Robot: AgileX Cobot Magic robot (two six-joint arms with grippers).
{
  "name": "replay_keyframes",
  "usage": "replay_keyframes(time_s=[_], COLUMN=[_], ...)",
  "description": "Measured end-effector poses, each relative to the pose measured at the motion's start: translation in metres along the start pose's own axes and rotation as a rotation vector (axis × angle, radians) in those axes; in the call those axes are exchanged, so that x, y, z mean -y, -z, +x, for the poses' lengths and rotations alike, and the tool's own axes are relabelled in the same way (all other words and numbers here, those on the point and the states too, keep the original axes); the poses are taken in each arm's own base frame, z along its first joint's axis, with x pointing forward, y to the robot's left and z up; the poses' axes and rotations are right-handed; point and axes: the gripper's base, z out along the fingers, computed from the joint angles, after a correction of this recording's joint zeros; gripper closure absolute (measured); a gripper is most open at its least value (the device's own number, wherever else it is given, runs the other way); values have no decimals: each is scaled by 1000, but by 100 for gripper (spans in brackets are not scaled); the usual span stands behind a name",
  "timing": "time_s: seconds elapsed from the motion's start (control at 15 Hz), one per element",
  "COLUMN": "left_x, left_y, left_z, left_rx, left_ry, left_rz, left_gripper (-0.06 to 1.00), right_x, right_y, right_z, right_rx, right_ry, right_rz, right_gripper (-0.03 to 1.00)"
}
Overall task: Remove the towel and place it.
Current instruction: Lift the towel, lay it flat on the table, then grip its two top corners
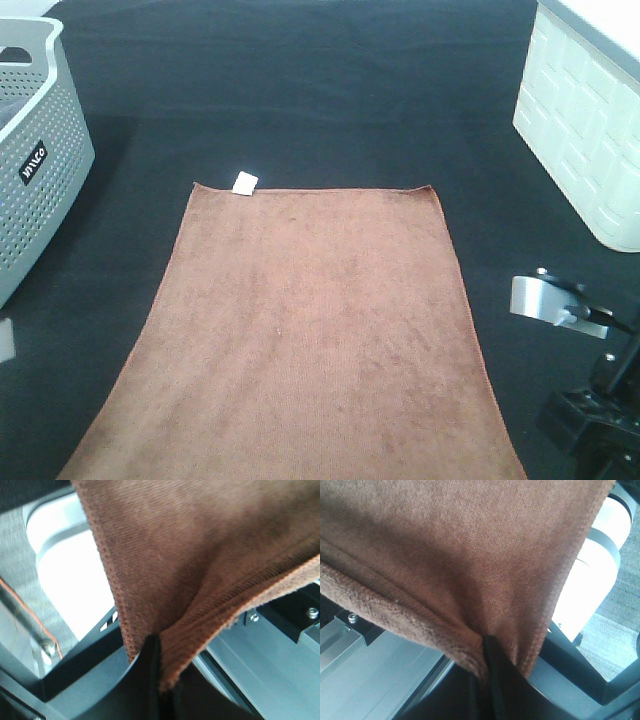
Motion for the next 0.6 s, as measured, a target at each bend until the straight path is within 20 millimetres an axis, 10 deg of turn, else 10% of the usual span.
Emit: replay_keyframes(time_s=[0.6], left_x=[-9], left_y=[-21], left_z=[-55], left_rx=[-128], left_ry=[64], left_rz=[-43], left_gripper=[94], right_x=[21], right_y=[-26], right_z=[-36], right_rx=[-111], right_ry=[-86], right_rz=[39], right_gripper=[97])
